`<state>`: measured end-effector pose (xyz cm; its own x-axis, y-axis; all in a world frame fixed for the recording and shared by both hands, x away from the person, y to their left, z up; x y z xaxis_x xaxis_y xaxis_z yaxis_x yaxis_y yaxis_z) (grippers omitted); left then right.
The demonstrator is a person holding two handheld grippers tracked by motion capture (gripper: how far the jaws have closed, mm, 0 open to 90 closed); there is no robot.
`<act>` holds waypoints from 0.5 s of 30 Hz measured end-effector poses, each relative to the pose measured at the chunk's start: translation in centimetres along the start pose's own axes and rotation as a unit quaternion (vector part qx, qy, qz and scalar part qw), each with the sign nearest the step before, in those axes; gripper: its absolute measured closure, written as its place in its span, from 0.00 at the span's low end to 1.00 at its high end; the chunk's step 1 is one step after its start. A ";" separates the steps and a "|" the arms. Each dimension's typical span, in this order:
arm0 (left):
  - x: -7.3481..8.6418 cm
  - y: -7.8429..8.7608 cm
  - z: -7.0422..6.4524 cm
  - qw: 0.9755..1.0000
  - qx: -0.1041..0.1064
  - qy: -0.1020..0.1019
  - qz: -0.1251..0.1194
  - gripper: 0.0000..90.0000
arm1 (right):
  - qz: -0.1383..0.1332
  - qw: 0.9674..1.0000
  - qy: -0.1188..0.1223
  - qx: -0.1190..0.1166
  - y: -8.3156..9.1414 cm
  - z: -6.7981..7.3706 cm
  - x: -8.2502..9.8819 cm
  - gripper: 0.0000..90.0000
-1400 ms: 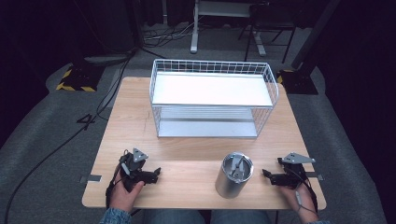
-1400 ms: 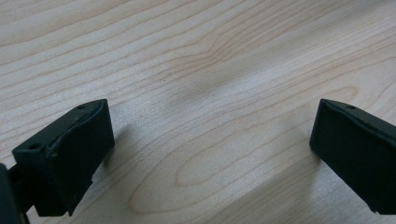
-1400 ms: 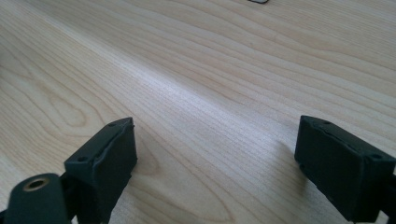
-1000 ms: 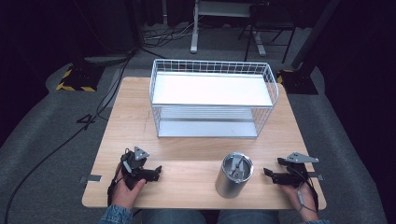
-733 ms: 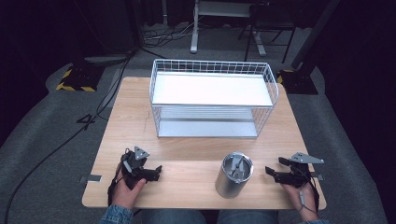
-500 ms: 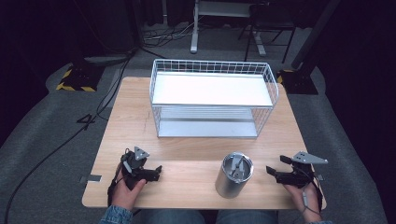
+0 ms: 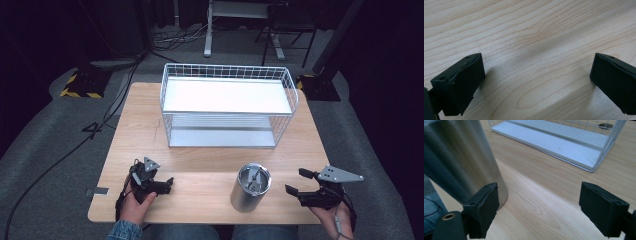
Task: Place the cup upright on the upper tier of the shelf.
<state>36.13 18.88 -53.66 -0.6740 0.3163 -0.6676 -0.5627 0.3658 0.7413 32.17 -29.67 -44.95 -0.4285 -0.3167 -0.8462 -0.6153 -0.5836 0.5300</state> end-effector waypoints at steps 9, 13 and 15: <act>0.0 0.0 0.0 1.000 0.000 0.001 0.000 0.00 | -0.003 1.000 0.016 -0.022 0.4 1.2 -0.8 0.19; 0.0 0.0 0.0 1.000 0.000 0.001 0.000 0.00 | -0.004 0.999 0.021 -0.031 0.3 3.0 -1.4 0.19; 0.0 0.0 0.0 1.000 0.000 0.001 0.000 0.00 | -0.006 0.999 0.023 -0.041 0.2 3.8 -1.6 0.18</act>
Point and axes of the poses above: each handheld gripper's, and its own axes: y roughly backward along the jaws, x roughly out of its underside, z roughly to its left, the point moved 4 cm from there along -y, roughly forward along the jaws, and after that the axes turned 3 degrees about x, right-handed, at the moved point
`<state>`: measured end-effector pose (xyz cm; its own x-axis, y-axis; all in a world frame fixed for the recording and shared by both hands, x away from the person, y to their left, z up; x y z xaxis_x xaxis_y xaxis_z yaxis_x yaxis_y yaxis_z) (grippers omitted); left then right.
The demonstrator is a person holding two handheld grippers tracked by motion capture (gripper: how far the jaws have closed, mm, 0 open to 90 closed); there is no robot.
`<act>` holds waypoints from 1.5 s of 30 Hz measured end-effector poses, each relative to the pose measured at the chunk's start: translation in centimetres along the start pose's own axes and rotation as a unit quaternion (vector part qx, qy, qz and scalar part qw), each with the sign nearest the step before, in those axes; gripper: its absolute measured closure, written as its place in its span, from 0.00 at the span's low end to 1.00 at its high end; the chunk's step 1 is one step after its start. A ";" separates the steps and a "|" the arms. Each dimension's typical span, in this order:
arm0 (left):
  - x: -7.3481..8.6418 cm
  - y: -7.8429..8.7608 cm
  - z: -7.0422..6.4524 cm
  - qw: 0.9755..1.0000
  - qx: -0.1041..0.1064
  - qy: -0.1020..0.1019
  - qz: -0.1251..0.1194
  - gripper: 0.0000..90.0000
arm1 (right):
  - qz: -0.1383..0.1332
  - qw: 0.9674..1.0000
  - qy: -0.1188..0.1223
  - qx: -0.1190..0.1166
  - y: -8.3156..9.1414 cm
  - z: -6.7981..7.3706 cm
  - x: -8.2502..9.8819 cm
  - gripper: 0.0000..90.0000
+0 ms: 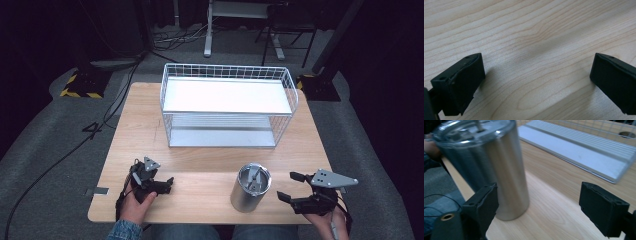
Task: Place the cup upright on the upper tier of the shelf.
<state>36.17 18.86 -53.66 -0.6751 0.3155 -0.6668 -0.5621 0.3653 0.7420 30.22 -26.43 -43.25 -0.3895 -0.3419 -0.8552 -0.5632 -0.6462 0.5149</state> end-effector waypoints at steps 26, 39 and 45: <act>0.0 0.0 0.0 1.000 0.000 0.000 0.000 0.00 | -0.009 0.997 0.030 -0.067 -3.9 5.3 -0.7 0.00; 0.0 0.0 0.0 1.000 0.000 0.000 0.000 0.00 | -0.012 0.998 0.035 -0.053 -7.0 5.3 -0.8 0.00; 0.0 0.0 0.0 1.000 0.000 0.000 0.000 0.00 | -0.012 0.997 0.046 -0.052 -8.2 5.3 -0.5 0.00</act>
Point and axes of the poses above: each handheld gripper's, and its own axes: y roughly backward along the jaws, x roughly out of its underside, z roughly to its left, the point moved 4 cm from there along -y, roughly forward along the jaws, and after that the axes turned 3 degrees about x, right-handed, at the moved point
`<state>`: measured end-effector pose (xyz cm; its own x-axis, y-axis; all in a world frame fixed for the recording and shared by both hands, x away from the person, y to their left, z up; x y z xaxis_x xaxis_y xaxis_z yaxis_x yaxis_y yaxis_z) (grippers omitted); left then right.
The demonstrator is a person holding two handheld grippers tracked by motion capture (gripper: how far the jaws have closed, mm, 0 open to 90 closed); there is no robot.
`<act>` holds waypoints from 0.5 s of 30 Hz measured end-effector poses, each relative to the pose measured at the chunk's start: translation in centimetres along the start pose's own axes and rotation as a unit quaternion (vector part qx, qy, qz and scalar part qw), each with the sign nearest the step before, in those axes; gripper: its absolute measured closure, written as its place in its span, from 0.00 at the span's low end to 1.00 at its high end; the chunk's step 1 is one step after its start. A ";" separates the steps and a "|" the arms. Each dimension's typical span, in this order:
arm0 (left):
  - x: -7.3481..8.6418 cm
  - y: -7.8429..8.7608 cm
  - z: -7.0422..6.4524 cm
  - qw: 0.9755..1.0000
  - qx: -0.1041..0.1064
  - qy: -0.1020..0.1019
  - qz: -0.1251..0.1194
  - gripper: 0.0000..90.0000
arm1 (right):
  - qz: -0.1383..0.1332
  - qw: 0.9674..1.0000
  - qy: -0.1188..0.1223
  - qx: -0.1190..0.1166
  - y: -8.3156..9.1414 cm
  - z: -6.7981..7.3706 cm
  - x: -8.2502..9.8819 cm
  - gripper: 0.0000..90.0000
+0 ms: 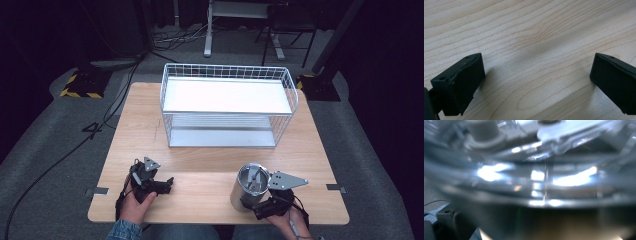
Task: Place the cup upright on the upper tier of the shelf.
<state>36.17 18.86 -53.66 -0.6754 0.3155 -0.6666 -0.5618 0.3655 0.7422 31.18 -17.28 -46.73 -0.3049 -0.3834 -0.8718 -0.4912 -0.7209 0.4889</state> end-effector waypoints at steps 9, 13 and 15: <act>0.0 0.0 0.0 1.000 0.000 0.000 0.000 0.00 | 0.000 1.000 0.006 -0.003 -0.5 -0.1 0.2 0.03; 0.0 0.0 0.0 1.000 0.000 -0.002 -0.001 0.00 | 0.005 1.000 0.014 0.002 -0.4 -0.1 0.0 0.03; 0.0 0.0 0.0 1.000 0.000 -0.002 -0.001 0.00 | 0.007 1.000 0.018 0.003 -0.4 0.0 -0.1 0.04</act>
Point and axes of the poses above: each handheld gripper's, and its own axes: y roughly backward along the jaws, x roughly out of its underside, z roughly to its left, the point moved 4 cm from there along -y, roughly forward along the jaws, and after that the axes turned 3 degrees about x, right-handed, at the moved point
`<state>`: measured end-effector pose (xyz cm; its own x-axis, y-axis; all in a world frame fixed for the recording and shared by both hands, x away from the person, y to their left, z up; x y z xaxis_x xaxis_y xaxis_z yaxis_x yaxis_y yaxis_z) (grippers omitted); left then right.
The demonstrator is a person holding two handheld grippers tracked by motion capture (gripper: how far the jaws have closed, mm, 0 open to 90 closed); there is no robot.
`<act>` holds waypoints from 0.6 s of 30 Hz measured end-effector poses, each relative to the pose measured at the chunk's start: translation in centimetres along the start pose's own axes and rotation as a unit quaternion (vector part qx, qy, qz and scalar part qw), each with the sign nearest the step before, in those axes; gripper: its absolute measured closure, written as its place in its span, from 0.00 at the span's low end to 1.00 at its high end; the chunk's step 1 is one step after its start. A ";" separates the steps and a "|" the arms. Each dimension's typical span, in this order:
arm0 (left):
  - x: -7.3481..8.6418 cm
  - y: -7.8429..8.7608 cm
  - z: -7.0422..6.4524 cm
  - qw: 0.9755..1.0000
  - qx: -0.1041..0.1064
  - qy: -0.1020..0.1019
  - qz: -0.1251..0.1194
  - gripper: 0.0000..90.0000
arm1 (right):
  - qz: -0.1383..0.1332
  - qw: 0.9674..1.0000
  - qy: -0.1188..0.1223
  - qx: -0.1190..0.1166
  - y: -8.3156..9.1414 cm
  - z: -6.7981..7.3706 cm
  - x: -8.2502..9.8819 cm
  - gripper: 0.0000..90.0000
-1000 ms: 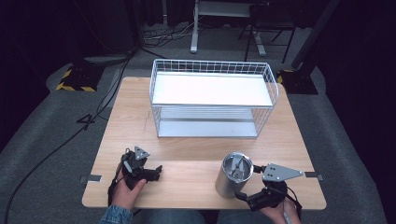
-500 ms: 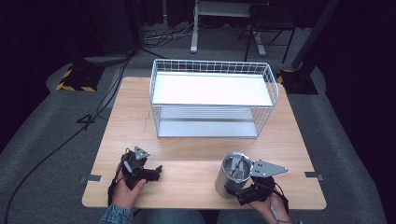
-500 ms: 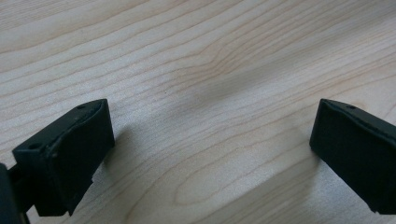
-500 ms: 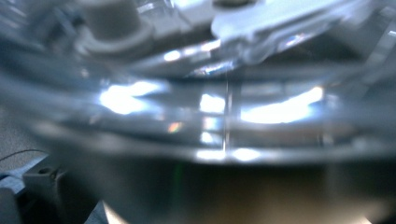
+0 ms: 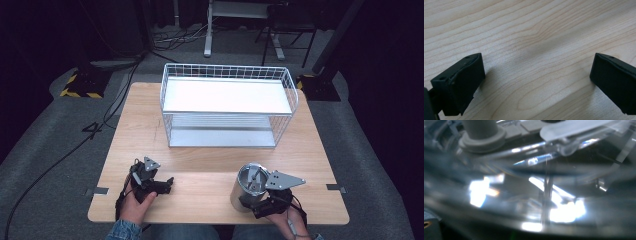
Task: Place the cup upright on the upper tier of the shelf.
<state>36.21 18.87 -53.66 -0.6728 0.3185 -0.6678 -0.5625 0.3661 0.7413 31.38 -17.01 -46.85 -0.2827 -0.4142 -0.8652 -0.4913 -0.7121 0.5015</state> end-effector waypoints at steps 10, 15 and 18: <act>0.0 0.0 0.0 1.000 0.001 -0.001 0.000 0.00 | 0.014 1.000 -0.001 0.000 0.4 -0.2 -0.5 0.04; 0.0 0.0 0.0 1.000 0.001 -0.001 0.000 0.00 | 0.009 1.000 0.005 0.007 1.0 -0.4 -1.4 0.04; 0.0 0.0 0.0 1.000 0.001 -0.001 0.000 0.00 | 0.004 1.000 0.011 0.011 1.7 -0.8 -2.6 0.04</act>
<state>36.24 18.86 -53.66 -0.6716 0.3201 -0.6682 -0.5620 0.3675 0.7410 31.93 -17.55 -43.78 -0.2691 -0.4320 -0.8608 -0.5065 -0.6967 0.5080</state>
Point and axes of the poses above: each handheld gripper's, and its own axes: y roughly backward along the jaws, x roughly out of its underside, z roughly to its left, the point moved 4 cm from there along -y, roughly forward along the jaws, and after that the axes turned 3 degrees about x, right-handed, at the moved point
